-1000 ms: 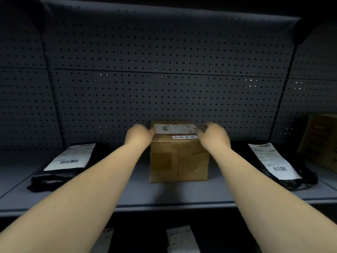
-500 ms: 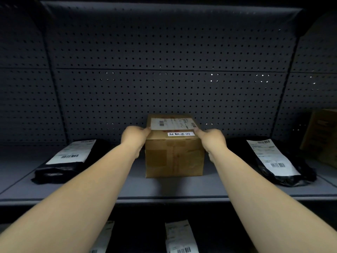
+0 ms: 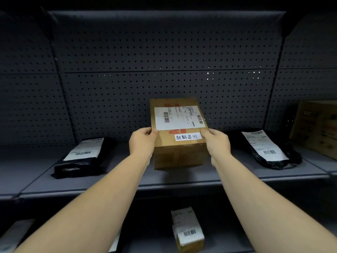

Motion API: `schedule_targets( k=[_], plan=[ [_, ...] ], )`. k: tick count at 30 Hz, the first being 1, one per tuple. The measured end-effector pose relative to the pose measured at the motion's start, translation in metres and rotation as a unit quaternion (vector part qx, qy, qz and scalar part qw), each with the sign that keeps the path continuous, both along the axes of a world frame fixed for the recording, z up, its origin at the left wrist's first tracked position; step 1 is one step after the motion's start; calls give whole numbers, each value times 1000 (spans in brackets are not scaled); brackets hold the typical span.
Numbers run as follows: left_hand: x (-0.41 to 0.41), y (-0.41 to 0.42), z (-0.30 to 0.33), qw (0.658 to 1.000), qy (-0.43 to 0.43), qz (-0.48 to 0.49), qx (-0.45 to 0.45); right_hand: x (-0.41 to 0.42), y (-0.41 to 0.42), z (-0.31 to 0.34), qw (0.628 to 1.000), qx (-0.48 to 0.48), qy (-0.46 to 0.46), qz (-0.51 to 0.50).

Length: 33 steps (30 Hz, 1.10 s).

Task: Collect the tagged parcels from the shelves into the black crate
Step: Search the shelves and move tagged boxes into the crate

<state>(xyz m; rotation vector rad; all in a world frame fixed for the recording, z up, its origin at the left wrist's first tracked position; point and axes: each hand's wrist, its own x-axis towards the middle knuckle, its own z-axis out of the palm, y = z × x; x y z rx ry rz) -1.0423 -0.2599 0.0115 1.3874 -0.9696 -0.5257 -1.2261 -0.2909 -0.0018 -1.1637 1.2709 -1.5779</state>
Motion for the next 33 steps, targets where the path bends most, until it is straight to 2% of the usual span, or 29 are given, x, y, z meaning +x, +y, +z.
schedule_targets(
  k=[5,11,13,16,21,26,28,33],
  plan=[
    [-3,19,-5,1000,-7,-8,6,-2,21,-12,1000,-16,6,3],
    [-4,37,-9,1000,-14,-25,12,-3,43,-21,999,-18,-43,-1],
    [-4,42,-8,999,-42,-18,5,-3,48,-22,999,-20,-51,-4],
    [-3,50,1,990,-143,17,-1,-4,52,-25,998,-22,-54,-4],
    [-5,48,33,940,-333,44,-62,-5,57,-30,998,-34,-47,1],
    [-21,25,67,844,-530,56,-57,-5,55,-33,998,-47,-48,2],
    [-28,13,77,814,-575,57,-59,-5,53,-34,998,-49,-41,-4],
    [-41,-11,95,784,-616,51,-49,-7,52,-40,998,-53,-35,-8]
  ],
)
